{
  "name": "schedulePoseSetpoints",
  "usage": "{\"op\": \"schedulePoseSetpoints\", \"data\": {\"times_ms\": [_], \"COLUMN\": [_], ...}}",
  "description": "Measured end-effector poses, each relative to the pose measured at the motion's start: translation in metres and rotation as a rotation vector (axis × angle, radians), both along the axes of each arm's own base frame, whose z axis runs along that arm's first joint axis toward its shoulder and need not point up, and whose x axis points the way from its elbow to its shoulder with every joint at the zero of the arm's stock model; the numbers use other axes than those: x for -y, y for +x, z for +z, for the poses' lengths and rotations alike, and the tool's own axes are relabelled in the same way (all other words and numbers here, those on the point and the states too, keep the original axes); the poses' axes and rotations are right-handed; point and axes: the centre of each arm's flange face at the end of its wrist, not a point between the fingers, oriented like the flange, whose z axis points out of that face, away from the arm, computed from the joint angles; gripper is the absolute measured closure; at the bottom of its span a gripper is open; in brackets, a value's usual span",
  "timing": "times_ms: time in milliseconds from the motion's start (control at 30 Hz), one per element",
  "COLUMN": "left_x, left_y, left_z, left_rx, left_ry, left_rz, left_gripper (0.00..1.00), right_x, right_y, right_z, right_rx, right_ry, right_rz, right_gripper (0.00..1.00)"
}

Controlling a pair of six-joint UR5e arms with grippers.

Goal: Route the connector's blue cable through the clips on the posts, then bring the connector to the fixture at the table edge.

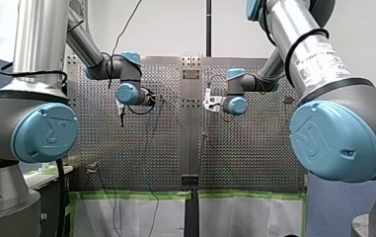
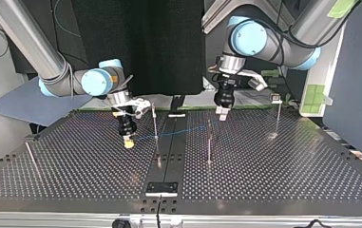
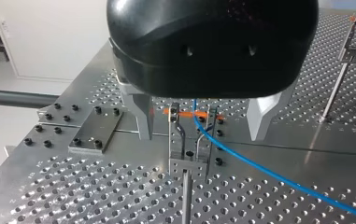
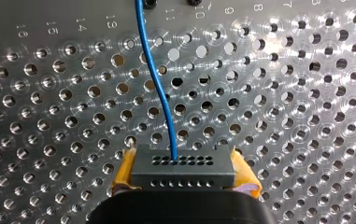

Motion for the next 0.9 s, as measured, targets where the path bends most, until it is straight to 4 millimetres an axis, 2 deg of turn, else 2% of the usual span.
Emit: {"op": "schedulePoseSetpoints", "data": {"times_ms": [433,900], "left_x": [0.010,0.010], "left_y": [-0.008,-0.011], "left_z": [-0.001,-0.002], "left_rx": [0.001,-0.007], "left_ry": [0.071,0.074], "left_rz": [-0.016,0.016], "left_gripper": [0.00,0.00], "right_x": [-0.001,-0.001], "right_y": [0.000,0.000], "right_z": [-0.001,-0.002], "right_rx": [-0.002,-0.004], "right_ry": [0.006,0.014], "right_rz": [0.002,0.005], "right_gripper": [1.00,1.00]}}
